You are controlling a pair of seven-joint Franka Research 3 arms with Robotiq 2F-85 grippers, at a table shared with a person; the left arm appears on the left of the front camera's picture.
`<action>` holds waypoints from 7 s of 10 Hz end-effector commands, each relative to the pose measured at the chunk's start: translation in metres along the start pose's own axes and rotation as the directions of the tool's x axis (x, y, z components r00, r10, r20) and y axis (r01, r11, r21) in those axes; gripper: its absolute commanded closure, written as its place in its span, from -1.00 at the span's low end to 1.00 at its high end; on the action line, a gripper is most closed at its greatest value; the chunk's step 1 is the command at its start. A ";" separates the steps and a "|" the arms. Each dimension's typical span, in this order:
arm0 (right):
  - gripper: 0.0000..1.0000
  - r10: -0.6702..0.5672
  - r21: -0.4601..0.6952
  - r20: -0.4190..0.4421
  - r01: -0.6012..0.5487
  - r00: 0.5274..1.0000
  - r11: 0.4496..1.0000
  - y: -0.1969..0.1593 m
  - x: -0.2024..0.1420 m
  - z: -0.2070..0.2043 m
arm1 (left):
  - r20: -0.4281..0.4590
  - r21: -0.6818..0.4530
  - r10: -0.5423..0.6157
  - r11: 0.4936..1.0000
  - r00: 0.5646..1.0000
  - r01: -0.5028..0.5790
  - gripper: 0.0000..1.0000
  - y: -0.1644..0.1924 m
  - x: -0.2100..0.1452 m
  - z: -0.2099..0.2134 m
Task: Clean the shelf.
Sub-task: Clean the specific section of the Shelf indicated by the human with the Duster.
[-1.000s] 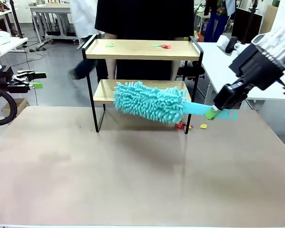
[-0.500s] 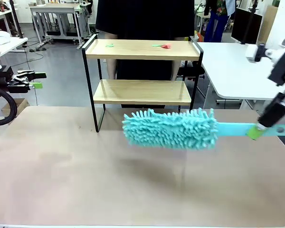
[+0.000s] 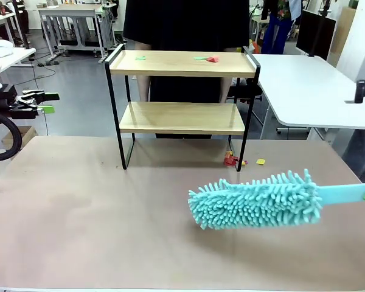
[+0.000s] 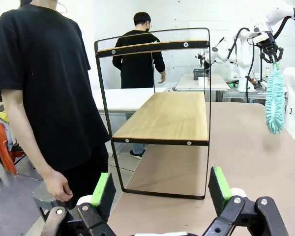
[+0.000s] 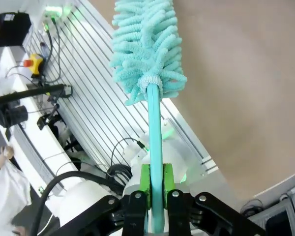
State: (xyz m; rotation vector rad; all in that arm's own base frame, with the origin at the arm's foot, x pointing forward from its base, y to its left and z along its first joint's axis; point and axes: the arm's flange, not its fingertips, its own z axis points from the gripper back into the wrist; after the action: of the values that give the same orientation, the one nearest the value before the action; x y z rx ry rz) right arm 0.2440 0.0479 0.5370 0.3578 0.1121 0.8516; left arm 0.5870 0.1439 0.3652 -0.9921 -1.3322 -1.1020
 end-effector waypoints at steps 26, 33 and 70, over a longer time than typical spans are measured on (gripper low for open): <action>0.74 0.000 0.000 0.000 0.000 1.000 1.000 0.000 0.000 0.000 | -0.007 -0.005 -0.012 1.000 1.000 0.012 -1.00 -0.002 0.002 0.000; 0.74 0.000 0.000 0.000 0.000 1.000 1.000 0.000 0.000 0.000 | -0.007 -0.005 -0.012 1.000 1.000 0.012 -1.00 -0.002 0.002 0.000; 0.74 -0.532 0.167 0.743 0.657 0.406 0.735 0.242 0.407 0.061 | -0.007 -0.005 -0.012 1.000 1.000 0.012 -1.00 -0.002 0.002 0.000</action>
State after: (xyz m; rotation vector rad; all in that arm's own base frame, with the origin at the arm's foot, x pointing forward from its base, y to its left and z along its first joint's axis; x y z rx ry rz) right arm 0.3486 0.4610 0.6875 0.4803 -0.5933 -0.0498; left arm 0.5871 0.1440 0.3648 -0.9925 -1.3318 -1.1016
